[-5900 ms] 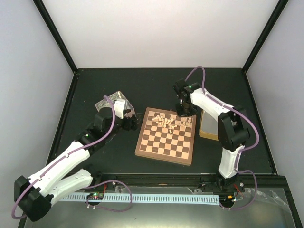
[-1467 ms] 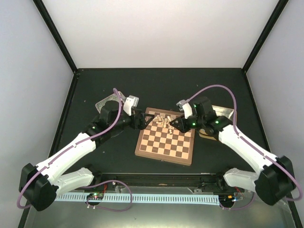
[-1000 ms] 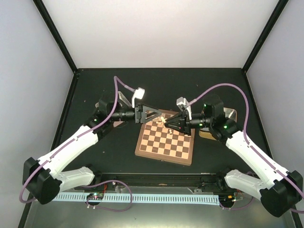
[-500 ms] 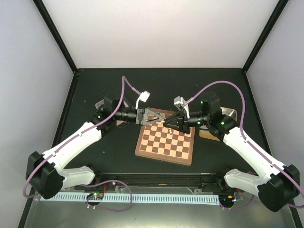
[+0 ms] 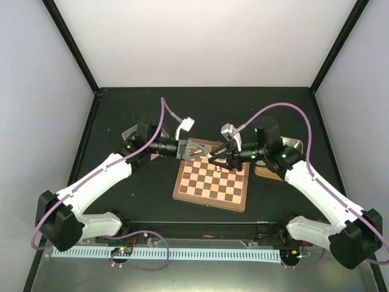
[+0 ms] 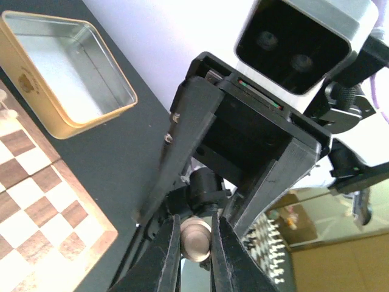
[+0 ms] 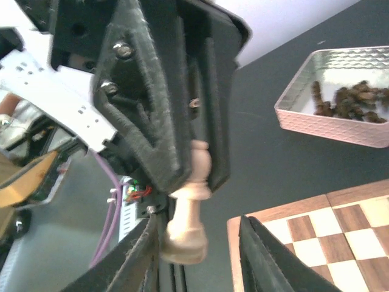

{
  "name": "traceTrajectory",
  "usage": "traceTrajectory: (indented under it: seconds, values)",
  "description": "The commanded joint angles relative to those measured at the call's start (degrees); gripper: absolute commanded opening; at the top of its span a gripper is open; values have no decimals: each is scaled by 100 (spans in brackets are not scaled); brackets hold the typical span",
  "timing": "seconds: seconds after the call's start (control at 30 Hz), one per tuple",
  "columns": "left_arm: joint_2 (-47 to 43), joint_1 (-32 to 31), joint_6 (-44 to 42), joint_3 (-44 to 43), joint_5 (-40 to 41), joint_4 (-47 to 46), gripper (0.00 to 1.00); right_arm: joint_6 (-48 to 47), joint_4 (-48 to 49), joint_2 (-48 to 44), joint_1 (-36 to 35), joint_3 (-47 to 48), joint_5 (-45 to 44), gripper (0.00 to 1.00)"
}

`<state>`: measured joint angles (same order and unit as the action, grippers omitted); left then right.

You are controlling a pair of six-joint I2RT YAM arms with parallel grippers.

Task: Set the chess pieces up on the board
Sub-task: Place the chess piece on the chessboard.

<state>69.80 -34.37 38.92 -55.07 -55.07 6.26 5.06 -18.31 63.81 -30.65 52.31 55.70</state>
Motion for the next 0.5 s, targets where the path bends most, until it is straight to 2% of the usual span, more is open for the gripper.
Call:
traceTrajectory:
  seconds: [0.0, 0.07, 0.1, 0.17, 0.33, 0.4, 0.47]
  values:
    - [-35, -95, -488, -429, 690, 406, 2, -106, -512, -152, -6, 238, -1192, 49]
    - [-16, -155, -812, -479, 1263, 644, 2, 77, -654, -331, 31, 171, -1840, 60]
    - [21, -211, -966, -514, 1634, 749, 2, 230, -654, -453, 47, 118, -2145, 63]
    - [196, -397, -1295, -652, 2359, 996, 2, 689, -579, -789, 51, -33, -3368, 66]
    - [1436, -1014, -1837, -1471, 3871, 1675, 2, 2160, -930, -1446, 55, -337, -6795, 67]
    - [2009, -1234, -2019, -1926, 4322, 1950, 2, 2660, -1229, -1663, 59, -480, -7695, 67]
    - [2532, -1404, -2147, -2323, 4668, 2129, 2, 3006, -1478, -1888, 60, -625, -8139, 67]
